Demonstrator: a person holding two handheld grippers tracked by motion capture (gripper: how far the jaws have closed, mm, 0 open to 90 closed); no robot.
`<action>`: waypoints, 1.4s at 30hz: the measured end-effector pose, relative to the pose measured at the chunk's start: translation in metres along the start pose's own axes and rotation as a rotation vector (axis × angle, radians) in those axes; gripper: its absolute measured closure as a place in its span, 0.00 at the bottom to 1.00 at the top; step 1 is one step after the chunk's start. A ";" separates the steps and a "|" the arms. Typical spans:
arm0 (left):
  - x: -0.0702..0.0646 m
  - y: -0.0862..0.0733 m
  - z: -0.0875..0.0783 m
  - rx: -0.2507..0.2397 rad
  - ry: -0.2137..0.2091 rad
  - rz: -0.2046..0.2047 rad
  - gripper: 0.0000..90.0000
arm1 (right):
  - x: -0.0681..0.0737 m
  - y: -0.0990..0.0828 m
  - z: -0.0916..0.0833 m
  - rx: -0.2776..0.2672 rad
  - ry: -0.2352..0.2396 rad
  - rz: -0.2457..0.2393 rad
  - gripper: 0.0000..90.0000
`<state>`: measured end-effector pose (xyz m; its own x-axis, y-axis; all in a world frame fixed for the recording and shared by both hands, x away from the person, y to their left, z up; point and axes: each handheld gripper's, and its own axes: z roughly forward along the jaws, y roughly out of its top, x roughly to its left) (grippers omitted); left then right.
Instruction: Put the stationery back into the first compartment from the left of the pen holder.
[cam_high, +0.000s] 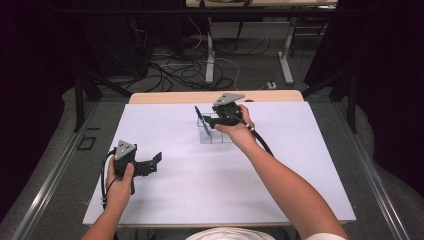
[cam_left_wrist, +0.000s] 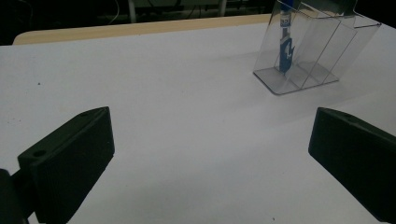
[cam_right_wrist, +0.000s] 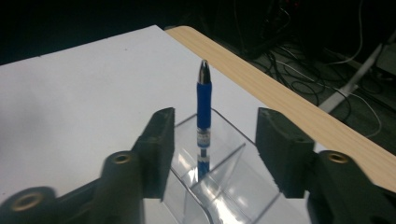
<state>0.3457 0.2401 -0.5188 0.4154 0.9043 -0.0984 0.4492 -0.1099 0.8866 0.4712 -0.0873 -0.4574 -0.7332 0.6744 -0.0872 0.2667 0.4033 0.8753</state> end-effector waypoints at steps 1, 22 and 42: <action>0.000 0.000 0.000 -0.001 0.001 0.000 0.00 | 0.000 -0.002 -0.002 -0.006 0.004 0.010 0.51; 0.000 0.000 0.000 0.006 0.003 -0.002 0.00 | 0.000 -0.014 -0.050 0.034 -0.046 0.120 0.14; 0.000 0.000 -0.001 0.001 0.010 -0.006 0.00 | -0.007 -0.043 -0.107 -0.002 -0.097 0.110 0.00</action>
<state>0.3450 0.2408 -0.5187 0.4047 0.9090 -0.0994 0.4527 -0.1048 0.8855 0.3981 -0.1759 -0.4435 -0.6354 0.7713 -0.0360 0.3411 0.3222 0.8831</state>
